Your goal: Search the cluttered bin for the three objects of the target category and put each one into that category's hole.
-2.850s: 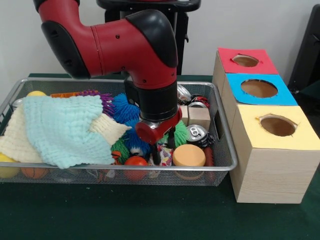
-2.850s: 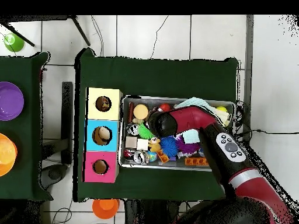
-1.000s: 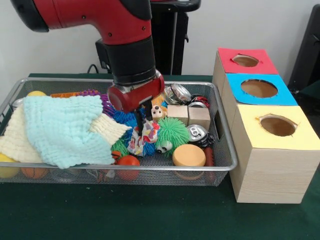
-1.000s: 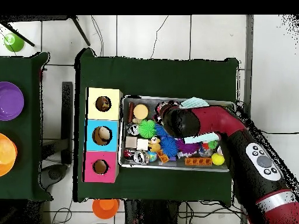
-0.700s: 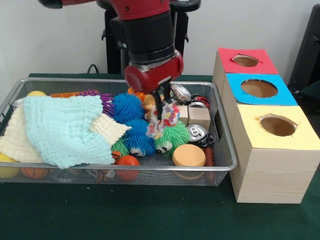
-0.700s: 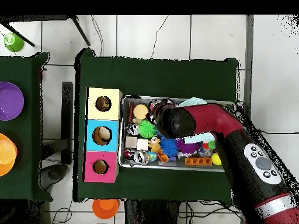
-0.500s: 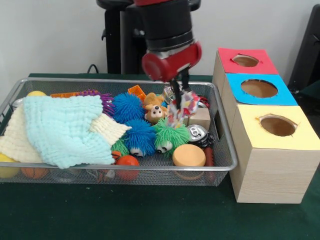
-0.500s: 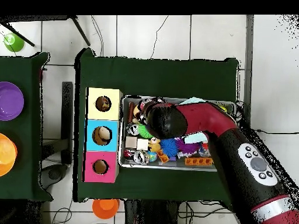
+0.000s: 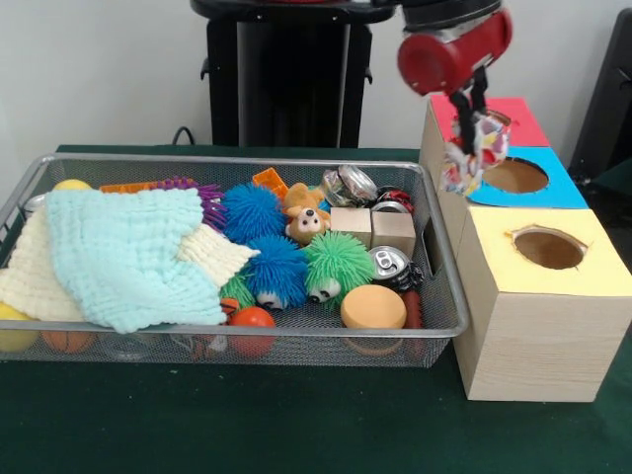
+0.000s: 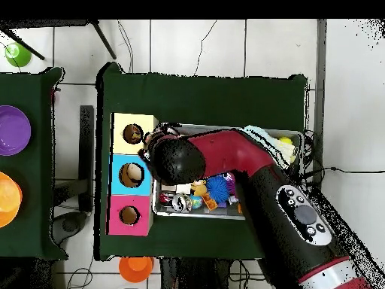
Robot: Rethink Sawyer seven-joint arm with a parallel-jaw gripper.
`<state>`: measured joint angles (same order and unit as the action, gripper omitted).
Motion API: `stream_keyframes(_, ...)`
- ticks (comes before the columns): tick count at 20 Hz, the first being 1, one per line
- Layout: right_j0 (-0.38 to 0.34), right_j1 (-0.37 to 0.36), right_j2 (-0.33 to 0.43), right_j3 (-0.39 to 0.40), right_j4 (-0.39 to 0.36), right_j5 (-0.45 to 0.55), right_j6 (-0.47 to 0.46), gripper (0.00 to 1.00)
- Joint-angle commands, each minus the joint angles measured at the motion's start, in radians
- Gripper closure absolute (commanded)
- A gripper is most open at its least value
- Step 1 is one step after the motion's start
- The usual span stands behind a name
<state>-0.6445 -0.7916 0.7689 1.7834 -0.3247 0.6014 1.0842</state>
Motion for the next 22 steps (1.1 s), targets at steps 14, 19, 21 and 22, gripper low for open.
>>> stream_keyframes(14,0.133,0.067,-0.160,0.014,-0.026,-0.080,0.180,1.00)
stream_keyframes(19,0.136,0.078,-0.166,0.009,-0.022,-0.131,0.174,1.00)
stream_keyframes(21,0.136,0.081,-0.166,0.012,-0.020,-0.152,0.173,1.00)
stream_keyframes(22,0.136,0.084,-0.162,0.013,-0.018,-0.176,0.176,1.00)
